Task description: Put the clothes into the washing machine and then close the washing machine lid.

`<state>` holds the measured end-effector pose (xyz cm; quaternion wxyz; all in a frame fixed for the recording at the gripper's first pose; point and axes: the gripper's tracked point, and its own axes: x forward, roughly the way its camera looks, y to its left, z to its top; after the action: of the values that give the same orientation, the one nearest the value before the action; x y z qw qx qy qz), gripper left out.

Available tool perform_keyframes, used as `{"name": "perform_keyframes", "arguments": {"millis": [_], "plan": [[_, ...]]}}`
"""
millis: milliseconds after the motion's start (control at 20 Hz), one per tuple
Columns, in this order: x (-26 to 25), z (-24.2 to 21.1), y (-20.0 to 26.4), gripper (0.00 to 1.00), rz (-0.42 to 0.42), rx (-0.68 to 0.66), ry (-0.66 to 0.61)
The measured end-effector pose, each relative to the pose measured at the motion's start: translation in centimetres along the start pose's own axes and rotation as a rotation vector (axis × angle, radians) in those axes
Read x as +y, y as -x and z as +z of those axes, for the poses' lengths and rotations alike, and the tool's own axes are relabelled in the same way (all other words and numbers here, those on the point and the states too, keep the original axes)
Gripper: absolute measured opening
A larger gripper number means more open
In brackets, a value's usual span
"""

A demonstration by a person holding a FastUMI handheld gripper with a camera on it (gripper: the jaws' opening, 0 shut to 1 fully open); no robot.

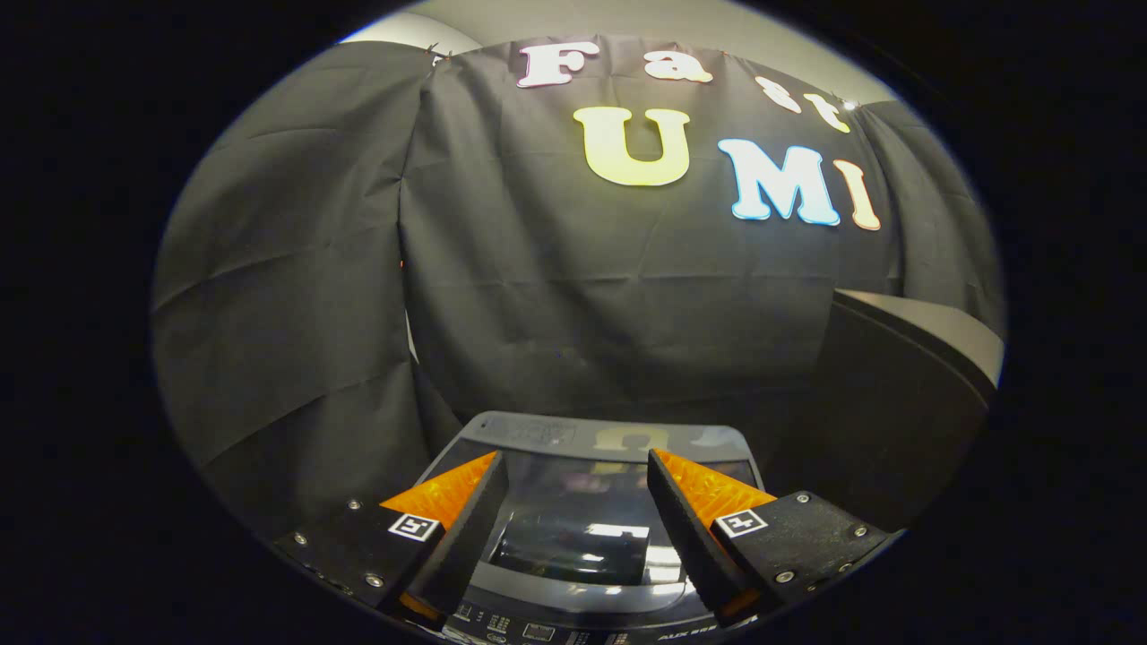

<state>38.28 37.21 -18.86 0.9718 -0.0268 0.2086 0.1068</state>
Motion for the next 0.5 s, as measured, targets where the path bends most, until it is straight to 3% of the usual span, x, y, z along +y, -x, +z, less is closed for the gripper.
{"name": "perform_keyframes", "arguments": {"millis": [200,500], "plan": [[1.0,-2.3,1.0,0.96,0.025,0.034,0.04],[1.9,-1.9,2.7,0.96,0.046,0.009,0.047]]}}
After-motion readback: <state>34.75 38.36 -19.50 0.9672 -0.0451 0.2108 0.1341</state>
